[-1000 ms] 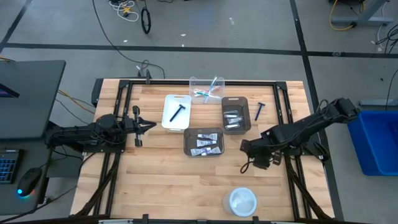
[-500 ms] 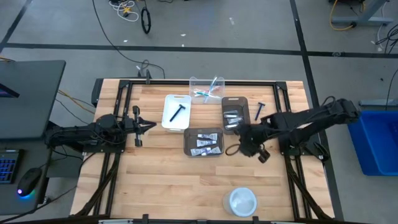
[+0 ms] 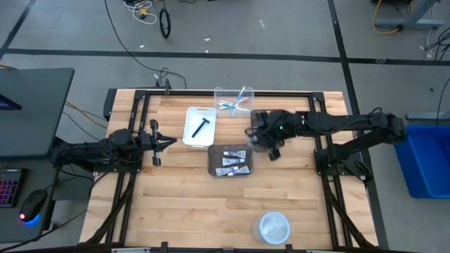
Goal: Pick & Place Travel size toiletries
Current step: Put the blue toothbrush into the transparent bin
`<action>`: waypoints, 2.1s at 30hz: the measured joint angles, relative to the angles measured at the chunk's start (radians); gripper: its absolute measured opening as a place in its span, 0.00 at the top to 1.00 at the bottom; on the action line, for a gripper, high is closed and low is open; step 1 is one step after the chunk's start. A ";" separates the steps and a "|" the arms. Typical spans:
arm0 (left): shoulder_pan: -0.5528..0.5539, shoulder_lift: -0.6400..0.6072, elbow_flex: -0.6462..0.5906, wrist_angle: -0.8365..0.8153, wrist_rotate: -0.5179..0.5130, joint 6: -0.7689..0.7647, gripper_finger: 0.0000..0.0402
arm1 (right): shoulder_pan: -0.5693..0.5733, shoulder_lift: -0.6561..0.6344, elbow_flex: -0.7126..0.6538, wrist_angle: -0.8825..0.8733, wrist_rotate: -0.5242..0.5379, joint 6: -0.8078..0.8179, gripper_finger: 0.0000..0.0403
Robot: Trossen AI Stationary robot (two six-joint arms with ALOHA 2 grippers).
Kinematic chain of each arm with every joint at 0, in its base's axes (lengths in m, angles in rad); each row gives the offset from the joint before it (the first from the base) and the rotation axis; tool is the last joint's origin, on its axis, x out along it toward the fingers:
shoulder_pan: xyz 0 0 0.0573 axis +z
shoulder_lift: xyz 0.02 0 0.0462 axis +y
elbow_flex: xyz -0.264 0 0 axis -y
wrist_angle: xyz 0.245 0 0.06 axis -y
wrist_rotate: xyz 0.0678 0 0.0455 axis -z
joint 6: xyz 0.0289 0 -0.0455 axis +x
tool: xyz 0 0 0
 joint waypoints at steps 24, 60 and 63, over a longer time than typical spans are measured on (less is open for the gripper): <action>0.000 0.000 0.000 0.000 0.000 0.000 0.93 | -0.249 0.189 0.107 0.346 0.206 -0.023 0.78; 0.000 0.000 0.000 0.000 0.000 0.000 0.93 | -0.334 0.747 0.608 0.038 0.295 0.031 0.78; 0.000 0.000 0.000 0.000 0.000 0.000 0.93 | -0.336 0.747 0.607 0.038 0.295 0.031 0.78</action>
